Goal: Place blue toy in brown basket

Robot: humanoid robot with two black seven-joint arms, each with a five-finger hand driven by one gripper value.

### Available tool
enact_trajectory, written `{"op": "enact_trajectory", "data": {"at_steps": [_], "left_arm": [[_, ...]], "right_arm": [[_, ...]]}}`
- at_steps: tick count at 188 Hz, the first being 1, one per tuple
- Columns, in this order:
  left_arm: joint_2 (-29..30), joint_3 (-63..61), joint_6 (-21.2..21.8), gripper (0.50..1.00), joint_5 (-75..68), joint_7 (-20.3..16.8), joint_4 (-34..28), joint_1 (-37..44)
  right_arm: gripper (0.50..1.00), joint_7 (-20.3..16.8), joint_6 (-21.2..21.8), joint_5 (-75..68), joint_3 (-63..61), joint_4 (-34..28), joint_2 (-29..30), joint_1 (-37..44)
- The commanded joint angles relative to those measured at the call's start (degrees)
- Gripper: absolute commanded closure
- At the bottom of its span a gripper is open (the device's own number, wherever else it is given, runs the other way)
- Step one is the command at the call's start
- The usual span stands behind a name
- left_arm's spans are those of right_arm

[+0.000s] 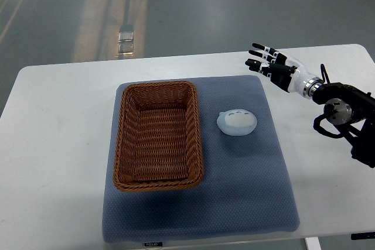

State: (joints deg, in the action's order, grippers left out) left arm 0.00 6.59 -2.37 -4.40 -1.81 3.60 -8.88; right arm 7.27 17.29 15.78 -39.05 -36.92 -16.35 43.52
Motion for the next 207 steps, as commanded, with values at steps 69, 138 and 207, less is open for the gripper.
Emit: {"op": "enact_trajectory", "data": {"at_steps": [69,138,207], "left_arm": [[0.00,0.00,0.00,0.500,0.00,-0.03,0.00,0.00],[0.00,0.00,0.00,0.500,0.00,0.05,-0.08,0.00],[0.00,0.00,0.00,0.500,-0.09,0.05,-0.17,0.00]], "right_arm": [[0.591,0.03,0.46,7.33,0.03,-0.08,-0.18,1.66],[0.593,2.84,4.06,24.64,9.78,-6.14,-6.50,11.32],[0.593,3.81,3.19,33.96,24.38,-20.12,-16.00,19.15]]}}
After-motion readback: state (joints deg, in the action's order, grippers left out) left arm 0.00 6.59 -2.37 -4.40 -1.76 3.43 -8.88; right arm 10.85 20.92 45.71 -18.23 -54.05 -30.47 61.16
